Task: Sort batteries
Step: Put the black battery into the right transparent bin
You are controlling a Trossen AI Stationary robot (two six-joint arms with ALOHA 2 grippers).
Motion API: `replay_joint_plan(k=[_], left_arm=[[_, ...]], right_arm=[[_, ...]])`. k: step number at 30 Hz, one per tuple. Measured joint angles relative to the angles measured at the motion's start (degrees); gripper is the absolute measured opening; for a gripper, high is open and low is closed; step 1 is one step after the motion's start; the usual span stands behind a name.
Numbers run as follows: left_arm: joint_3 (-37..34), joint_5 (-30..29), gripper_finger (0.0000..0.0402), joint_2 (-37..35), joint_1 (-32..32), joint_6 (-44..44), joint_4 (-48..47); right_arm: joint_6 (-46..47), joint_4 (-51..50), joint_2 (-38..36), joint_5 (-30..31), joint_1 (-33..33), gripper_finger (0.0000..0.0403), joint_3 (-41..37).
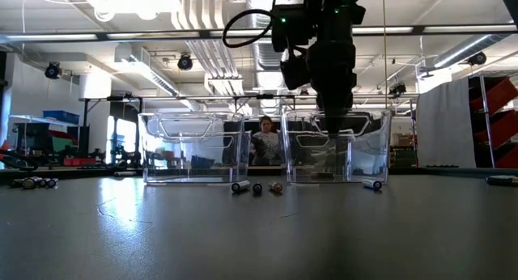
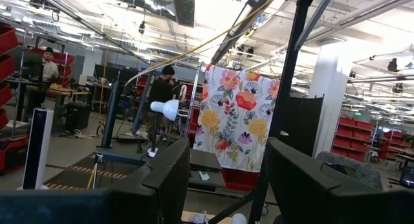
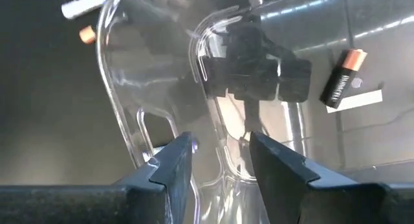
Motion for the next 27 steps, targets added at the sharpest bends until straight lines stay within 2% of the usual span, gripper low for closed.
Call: replay_joint_plan(k=[6, 12, 15, 20, 24, 27], left_arm=[[0.0, 0.0, 0.0181, 0.0, 0.0, 0.0, 0.0], [0.0, 0.4, 0.0181, 0.0, 0.0, -1.2, 0.0], [0.0, 1.9, 0.0181, 0.0, 0.0, -1.5, 0.0], [0.0, 3.4, 0.0181, 0.0, 0.0, -1.5, -0.4], [0.0, 3.4, 0.0181, 0.0, 0.0, -1.1, -2.0], [0.0, 3.4, 0.0181, 0.0, 0.0, 0.3, -3.7]], right_arm=[[3.2, -0.4, -3.4, 7.5, 0.0, 0.0159, 4.6], [18.0, 0.4, -9.8, 13.9, 2.7, 0.0157, 8.1], [23.0, 0.4, -13.2, 18.4, 8.0, 0.0149, 8.1], [24.8, 4.7, -15.0, 27.5, 20.9, 0.014, 6.8], [28.4, 14.3, -12.4, 39.4, 30.7, 0.0139, 5.0], [31.7, 19.8, -7.4, 47.0, 35.3, 0.0142, 4.6]])
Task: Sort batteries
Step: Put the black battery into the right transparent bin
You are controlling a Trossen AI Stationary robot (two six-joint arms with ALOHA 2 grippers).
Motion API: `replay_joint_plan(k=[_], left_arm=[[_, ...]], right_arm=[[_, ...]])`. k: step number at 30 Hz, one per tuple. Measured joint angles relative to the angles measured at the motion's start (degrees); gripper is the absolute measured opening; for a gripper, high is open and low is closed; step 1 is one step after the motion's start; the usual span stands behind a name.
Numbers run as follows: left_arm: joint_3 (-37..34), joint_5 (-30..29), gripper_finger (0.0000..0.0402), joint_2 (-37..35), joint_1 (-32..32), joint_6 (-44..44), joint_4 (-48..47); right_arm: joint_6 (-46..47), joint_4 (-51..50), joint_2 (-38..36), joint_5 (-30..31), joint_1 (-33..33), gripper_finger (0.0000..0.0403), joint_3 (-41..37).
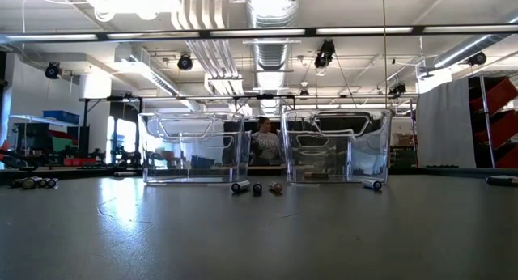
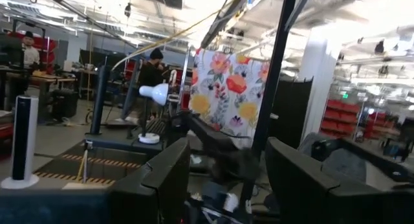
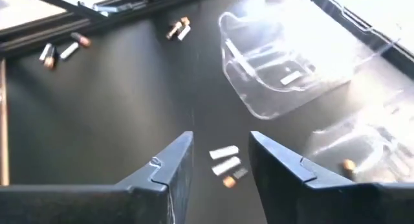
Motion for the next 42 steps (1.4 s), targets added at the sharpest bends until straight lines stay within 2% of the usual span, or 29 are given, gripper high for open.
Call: replay_joint_plan(k=[3, 6, 9, 13, 17, 24, 36, 42], left_arm=[[0.0, 0.0, 0.0181, 0.0, 0.0, 0.9, -0.1], [0.0, 0.0, 0.0181, -0.1, 0.0, 2.4, -0.4], [0.0, 0.1, 0.0181, -0.5, 0.0, 2.9, -2.1], [0.0, 0.1, 0.0181, -1.1, 0.0, 3.2, -4.6], [0.0, 0.1, 0.0181, -1.7, 0.0, 6.4, -6.4], [0.0, 0.0, 0.0181, -3.2, 0.0, 7.6, -6.5], [0.0, -0.5, 0.0181, -4.6, 0.0, 8.2, -6.9], [0.0, -2.1, 0.0181, -4.6, 0.0, 8.9, -7.1]], right_arm=[[6.1, 3.7, 5.8, 4.4, 2.3, 0.0144, 0.0], [18.9, 4.8, 11.2, 7.5, 3.4, 0.0141, -0.1], [30.4, 4.9, 15.9, 14.4, 5.0, 0.0137, -0.1], [33.8, 4.6, 21.2, 21.6, 6.4, 0.0142, -0.1], [33.5, 4.2, 26.0, 21.8, 5.6, 0.0154, -0.1], [45.0, 2.0, 28.9, 20.1, 4.0, 0.017, -0.5], [47.1, 1.5, 29.0, 19.9, 1.6, 0.0158, -4.1], [43.4, 2.6, 29.0, 17.2, 0.8, 0.015, -4.5]])
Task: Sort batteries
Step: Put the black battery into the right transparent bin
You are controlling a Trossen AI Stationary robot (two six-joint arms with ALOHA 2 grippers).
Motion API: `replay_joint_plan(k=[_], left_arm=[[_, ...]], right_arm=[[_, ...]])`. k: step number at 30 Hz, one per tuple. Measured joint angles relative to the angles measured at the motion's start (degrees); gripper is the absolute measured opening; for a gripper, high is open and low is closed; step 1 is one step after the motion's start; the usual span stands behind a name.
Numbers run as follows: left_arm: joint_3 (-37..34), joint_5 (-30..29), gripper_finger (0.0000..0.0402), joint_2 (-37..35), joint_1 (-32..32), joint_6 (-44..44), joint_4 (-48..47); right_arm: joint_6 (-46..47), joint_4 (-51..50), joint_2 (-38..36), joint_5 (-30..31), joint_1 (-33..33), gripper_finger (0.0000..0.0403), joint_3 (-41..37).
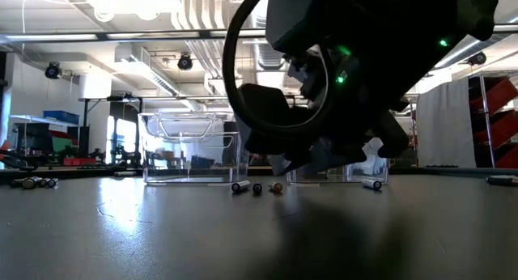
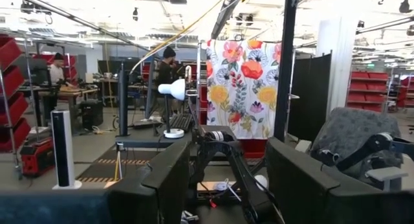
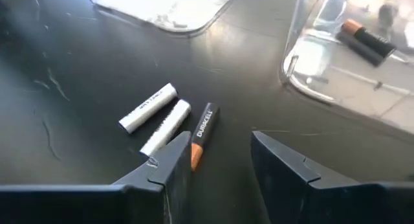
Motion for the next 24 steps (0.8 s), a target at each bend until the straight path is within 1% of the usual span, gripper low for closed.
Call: replay_joint_plan(k=[7, 11, 14, 16, 18, 20, 24], left_arm=[[0.0, 0.0, 0.0181, 0.0, 0.0, -0.4, -0.6], [0.0, 0.0, 0.0181, 0.0, 0.0, -0.5, -0.7], [0.0, 0.0, 0.0181, 0.1, 0.0, -1.1, -0.9], [0.0, 0.0, 0.0181, 0.1, 0.0, -1.6, -1.4], [0.0, 0.0, 0.0181, 0.1, 0.0, -2.1, -2.2], [0.0, 0.0, 0.0181, 0.1, 0.0, -2.7, -2.6], [0.0, 0.0, 0.0181, 0.1, 0.0, -3.2, -2.8]], right_arm=[[-0.4, 1.6, 0.0, -0.4, -0.4, 0.0152, -0.2], [-0.4, 2.4, 0.0, -0.3, -1.5, 0.0144, -1.5], [-0.4, 4.9, 0.0, 0.0, -2.3, 0.0137, -2.6], [-2.0, 7.3, 0.0, -0.2, -2.7, 0.0132, -3.4], [-4.7, 9.6, 0.0, -2.1, -3.1, 0.0128, -4.0], [-6.8, 10.3, 0.0, -2.4, -3.2, 0.0125, -4.3], [-8.0, 10.4, 0.0, -2.8, -3.4, 0.0121, -4.3]])
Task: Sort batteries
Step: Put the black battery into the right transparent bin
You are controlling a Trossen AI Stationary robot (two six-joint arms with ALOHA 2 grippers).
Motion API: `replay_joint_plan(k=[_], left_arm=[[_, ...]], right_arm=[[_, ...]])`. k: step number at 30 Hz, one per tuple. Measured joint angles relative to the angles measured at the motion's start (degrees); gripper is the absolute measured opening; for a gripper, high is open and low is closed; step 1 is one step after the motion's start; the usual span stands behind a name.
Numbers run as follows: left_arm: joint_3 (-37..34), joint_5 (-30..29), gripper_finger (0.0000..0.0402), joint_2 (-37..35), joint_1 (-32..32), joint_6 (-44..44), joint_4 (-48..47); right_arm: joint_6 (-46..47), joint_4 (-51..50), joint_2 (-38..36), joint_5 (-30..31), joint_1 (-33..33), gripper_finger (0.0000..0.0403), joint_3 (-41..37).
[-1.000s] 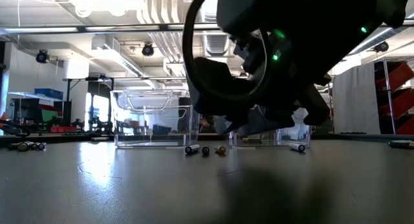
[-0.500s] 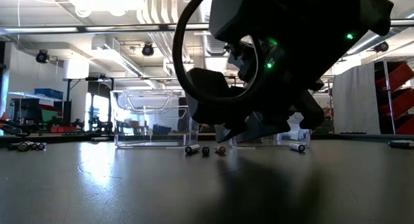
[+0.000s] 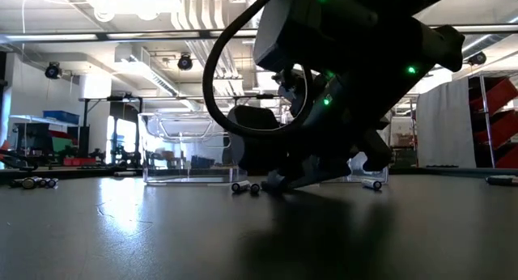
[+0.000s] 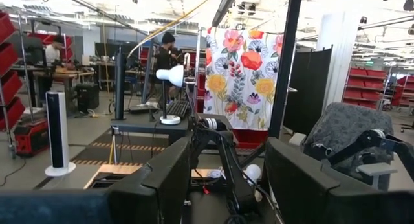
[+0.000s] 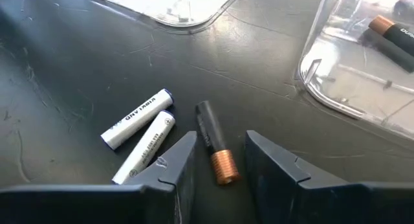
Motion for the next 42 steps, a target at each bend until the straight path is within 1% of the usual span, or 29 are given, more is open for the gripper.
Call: replay_joint_plan(k=[8, 16, 19, 25, 29, 33, 37, 39, 42], left_arm=[[0.0, 0.0, 0.0181, 0.0, 0.0, 0.0, 0.0], [0.0, 0.0, 0.0181, 0.0, 0.0, 0.1, 0.0], [0.0, 0.0, 0.0181, 0.0, 0.0, -0.1, 0.0], [0.0, 0.1, 0.0181, 0.0, 0.0, -0.2, 0.0], [0.0, 0.1, 0.0181, 0.0, 0.0, -0.3, -0.4], [0.0, 0.1, 0.0181, 0.0, 0.0, -1.4, -1.7], [0.0, 0.3, 0.0181, 0.0, 0.0, -2.8, -2.3], [0.0, 1.1, 0.0181, -0.1, 0.0, -3.3, -2.3], [0.0, 3.8, 0.0181, -0.1, 0.0, -3.3, -2.0]], right_arm=[[-1.4, 0.0, 0.0, -0.4, -0.1, 0.0126, 0.0], [0.3, 0.4, 1.2, -2.2, -0.8, 0.0099, -0.3], [-0.8, 0.4, 1.4, -3.9, -0.8, 0.0087, -0.4], [-5.9, 0.4, 1.5, -8.7, -1.0, 0.0059, -0.5], [-6.3, 0.3, 1.5, -9.7, -0.9, 0.0044, -0.5], [-6.9, 0.2, 1.1, -10.5, -0.8, 0.0039, -0.6], [-9.6, -0.3, 0.3, -13.5, -0.8, 0.0044, -0.6], [-9.7, -1.1, -0.2, -14.7, -0.8, 0.0043, -0.6], [-8.4, -2.5, -1.8, -16.4, -0.8, 0.0038, -0.5]])
